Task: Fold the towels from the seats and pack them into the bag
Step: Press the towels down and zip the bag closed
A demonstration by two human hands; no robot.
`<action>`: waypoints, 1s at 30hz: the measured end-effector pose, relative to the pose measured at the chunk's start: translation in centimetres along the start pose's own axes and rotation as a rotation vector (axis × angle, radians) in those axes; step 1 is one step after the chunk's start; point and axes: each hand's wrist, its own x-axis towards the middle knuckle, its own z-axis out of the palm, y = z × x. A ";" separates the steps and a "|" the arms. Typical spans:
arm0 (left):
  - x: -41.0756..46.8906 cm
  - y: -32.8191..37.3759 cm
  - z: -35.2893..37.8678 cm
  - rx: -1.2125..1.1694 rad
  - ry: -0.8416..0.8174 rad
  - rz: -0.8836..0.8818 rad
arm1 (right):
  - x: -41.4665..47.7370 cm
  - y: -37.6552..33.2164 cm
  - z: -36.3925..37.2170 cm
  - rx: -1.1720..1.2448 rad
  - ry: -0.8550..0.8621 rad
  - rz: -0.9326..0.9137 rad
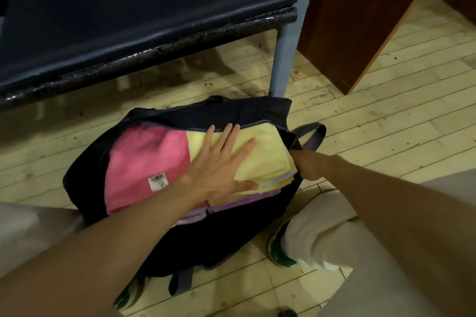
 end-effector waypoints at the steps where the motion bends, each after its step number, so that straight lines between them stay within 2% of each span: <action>1: 0.1 -0.2 0.4 0.024 0.016 0.003 | 0.3 0.4 0.4 -0.070 0.011 -0.029; 7: 1.1 -1.3 2.6 0.070 0.125 -0.037 | -0.4 0.3 0.2 -0.233 0.008 -0.042; 9: 1.2 -1.3 3.1 0.074 0.147 -0.050 | -0.6 0.4 -0.6 -0.298 0.028 -0.098; 18: 0.8 -0.5 3.1 0.110 0.162 -0.091 | -6.6 -2.1 -7.5 -0.052 -0.058 -0.134; 23: 0.2 -0.3 2.3 0.030 0.078 -0.100 | -9.9 -4.4 -10.3 0.111 -0.089 -0.034; 26: -0.2 -0.1 1.7 0.012 0.086 -0.109 | -9.2 -7.0 -8.8 0.011 -0.036 0.010; 30: -0.5 -0.1 1.8 0.029 0.095 -0.102 | -8.0 -10.0 -7.5 -0.166 -0.002 -0.026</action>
